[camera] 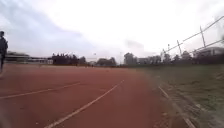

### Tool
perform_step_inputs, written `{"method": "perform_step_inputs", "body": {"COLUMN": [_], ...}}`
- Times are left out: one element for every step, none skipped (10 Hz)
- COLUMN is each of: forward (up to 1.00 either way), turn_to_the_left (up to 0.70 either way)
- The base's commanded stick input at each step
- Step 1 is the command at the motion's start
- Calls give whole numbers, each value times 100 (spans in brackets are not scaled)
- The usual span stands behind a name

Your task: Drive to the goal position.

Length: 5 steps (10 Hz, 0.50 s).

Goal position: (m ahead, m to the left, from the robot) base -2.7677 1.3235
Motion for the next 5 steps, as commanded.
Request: {"method": "perform_step_inputs", "body": {"forward": [0,0,0,0,0], "turn_to_the_left": [0,0,0,0,8]}}
